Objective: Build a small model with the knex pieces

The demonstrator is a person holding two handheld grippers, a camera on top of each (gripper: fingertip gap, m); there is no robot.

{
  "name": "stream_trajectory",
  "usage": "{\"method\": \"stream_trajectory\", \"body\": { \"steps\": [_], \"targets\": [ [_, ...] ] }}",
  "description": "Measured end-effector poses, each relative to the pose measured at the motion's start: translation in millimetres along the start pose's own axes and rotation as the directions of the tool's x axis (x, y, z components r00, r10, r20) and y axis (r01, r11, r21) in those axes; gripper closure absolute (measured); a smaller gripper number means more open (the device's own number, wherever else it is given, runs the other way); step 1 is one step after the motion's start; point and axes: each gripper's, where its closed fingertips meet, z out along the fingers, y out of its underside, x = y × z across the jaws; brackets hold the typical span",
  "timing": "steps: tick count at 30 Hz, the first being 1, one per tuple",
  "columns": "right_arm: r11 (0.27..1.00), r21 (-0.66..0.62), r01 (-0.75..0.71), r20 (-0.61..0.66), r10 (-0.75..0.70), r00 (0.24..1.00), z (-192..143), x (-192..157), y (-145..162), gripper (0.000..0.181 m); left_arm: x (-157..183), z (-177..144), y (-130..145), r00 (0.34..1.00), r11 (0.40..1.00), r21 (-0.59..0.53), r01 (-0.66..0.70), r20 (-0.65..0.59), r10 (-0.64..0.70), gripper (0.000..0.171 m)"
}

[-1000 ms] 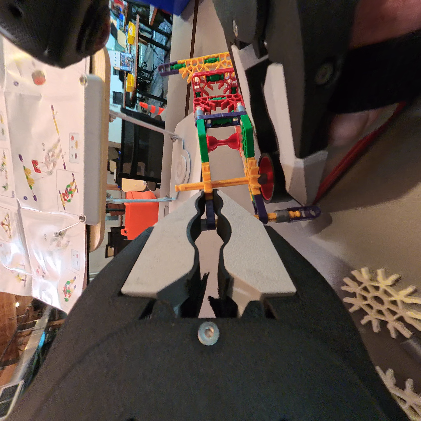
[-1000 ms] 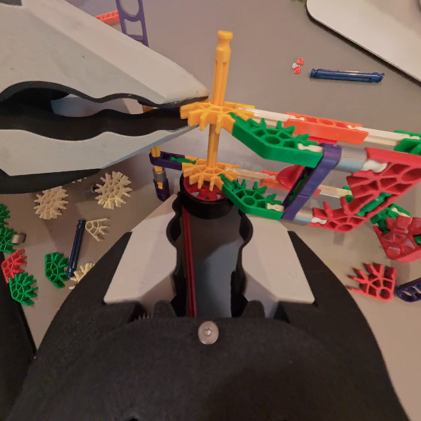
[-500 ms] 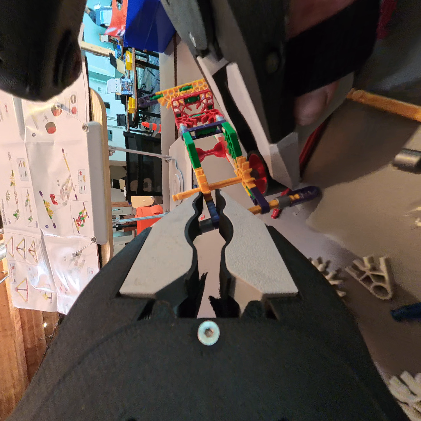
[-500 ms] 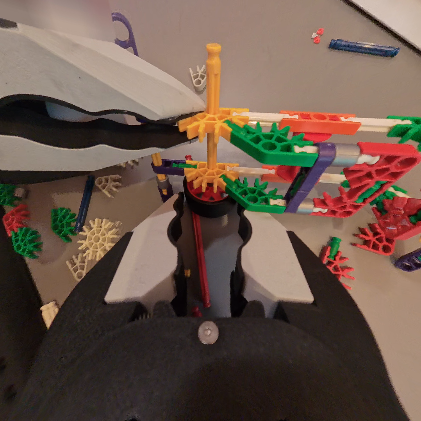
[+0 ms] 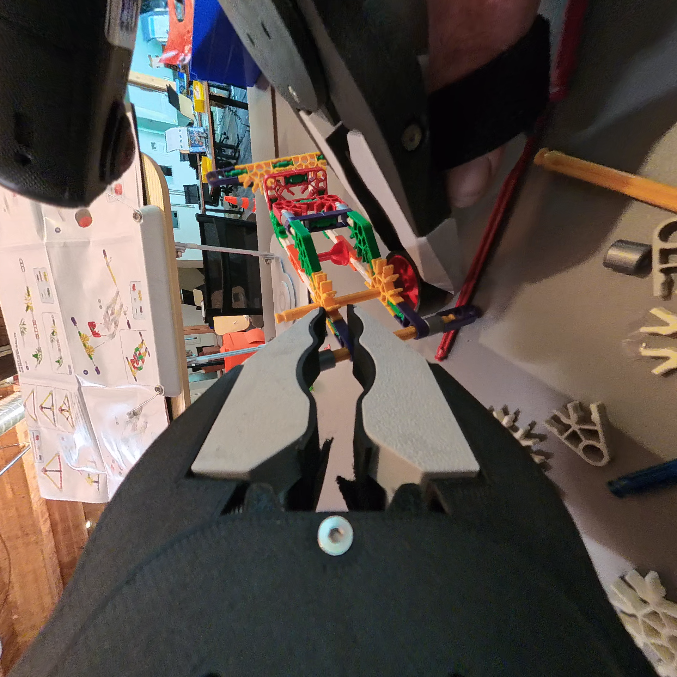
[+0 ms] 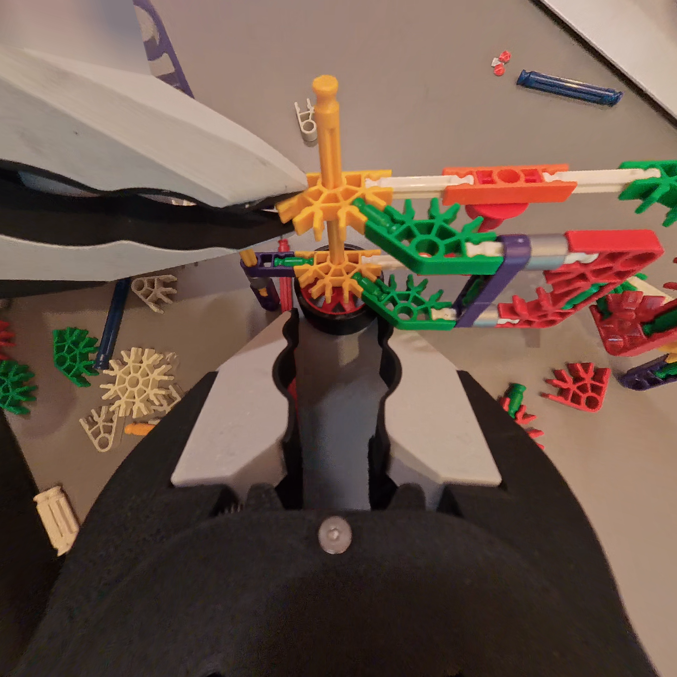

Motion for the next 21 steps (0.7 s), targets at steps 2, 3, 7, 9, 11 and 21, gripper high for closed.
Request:
{"method": "stream_trajectory", "body": {
  "steps": [2,3,7,9,11,21],
  "targets": [
    [1.000,-0.007,-0.009,0.024,0.009,1.000,-5.2,-3.0,1.6,0.134,0.5,-0.4,-0.4,1.000,1.000,-0.002,0.000,-0.001,0.000,0.164],
    [1.000,0.000,-0.009,0.032,0.009,0.999,-9.8,-3.8,2.0,0.133,0.5,-0.7,-1.3,1.000,1.000,-0.004,-0.005,0.003,0.005,0.165],
    [0.999,-0.009,-0.039,0.063,0.039,0.997,-31.7,-3.3,9.1,0.136,1.9,-0.9,-5.1,1.000,1.000,0.002,0.001,0.007,-0.001,0.164],
    [1.000,0.005,-0.010,0.074,0.009,0.997,-50.0,-4.0,7.0,0.154,3.2,-1.2,-6.7,1.000,1.000,0.003,0.005,-0.001,-0.005,0.163],
    [0.998,0.066,0.006,0.053,-0.010,0.999,-69.8,-0.1,-5.3,0.153,4.3,-2.0,-9.1,1.000,1.000,0.010,-0.009,0.006,0.009,0.163],
    [0.962,0.175,0.209,-0.049,-0.204,0.978,-62.4,17.4,-40.6,0.161,5.4,-1.8,-17.9,1.000,0.999,0.034,-0.020,0.000,0.020,0.164]
  ]
}}
